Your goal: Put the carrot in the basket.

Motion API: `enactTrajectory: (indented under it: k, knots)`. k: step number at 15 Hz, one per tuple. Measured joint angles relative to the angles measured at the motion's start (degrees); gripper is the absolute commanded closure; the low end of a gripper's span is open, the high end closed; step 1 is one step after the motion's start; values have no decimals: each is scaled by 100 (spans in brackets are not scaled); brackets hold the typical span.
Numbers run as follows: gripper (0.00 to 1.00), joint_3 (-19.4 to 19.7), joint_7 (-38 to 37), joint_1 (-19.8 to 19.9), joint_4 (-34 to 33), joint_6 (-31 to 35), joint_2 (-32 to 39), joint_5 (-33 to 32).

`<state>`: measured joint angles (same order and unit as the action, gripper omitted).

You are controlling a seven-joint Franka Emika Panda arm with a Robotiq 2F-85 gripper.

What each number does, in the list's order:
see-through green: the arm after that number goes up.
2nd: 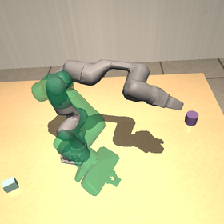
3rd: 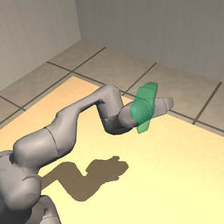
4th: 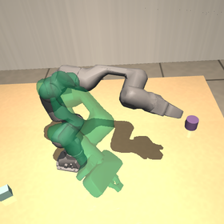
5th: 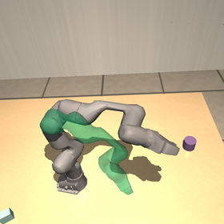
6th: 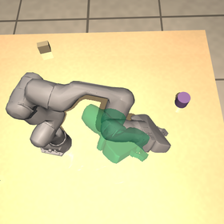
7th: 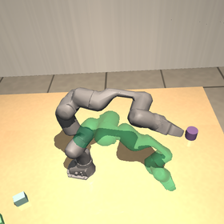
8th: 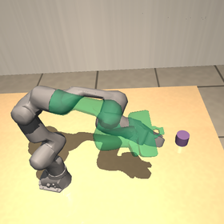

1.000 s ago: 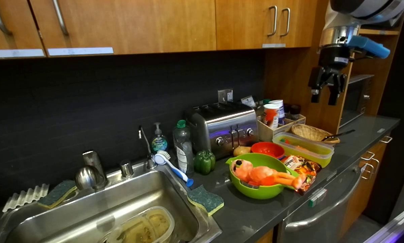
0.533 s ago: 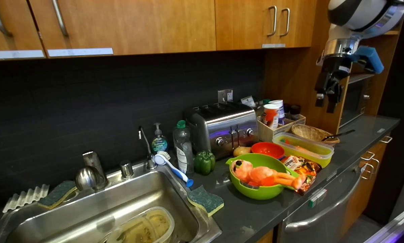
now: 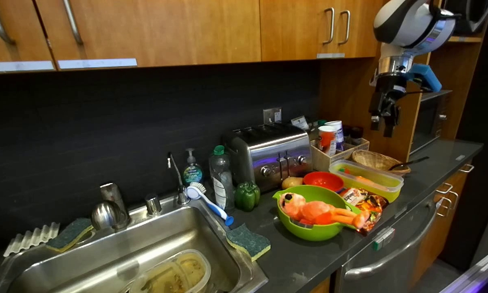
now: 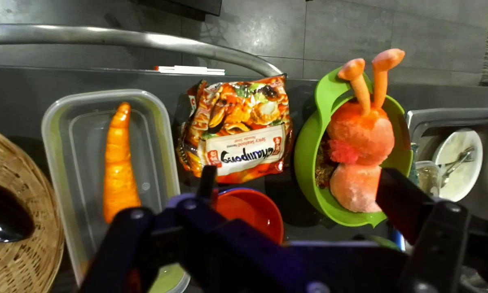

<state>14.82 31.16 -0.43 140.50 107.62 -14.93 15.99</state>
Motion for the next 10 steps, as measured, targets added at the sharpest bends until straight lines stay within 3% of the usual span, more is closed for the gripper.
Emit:
enactTrajectory:
  k: [10]
  knots:
    - [0,-60,-157,385,-580,493,428,-176]
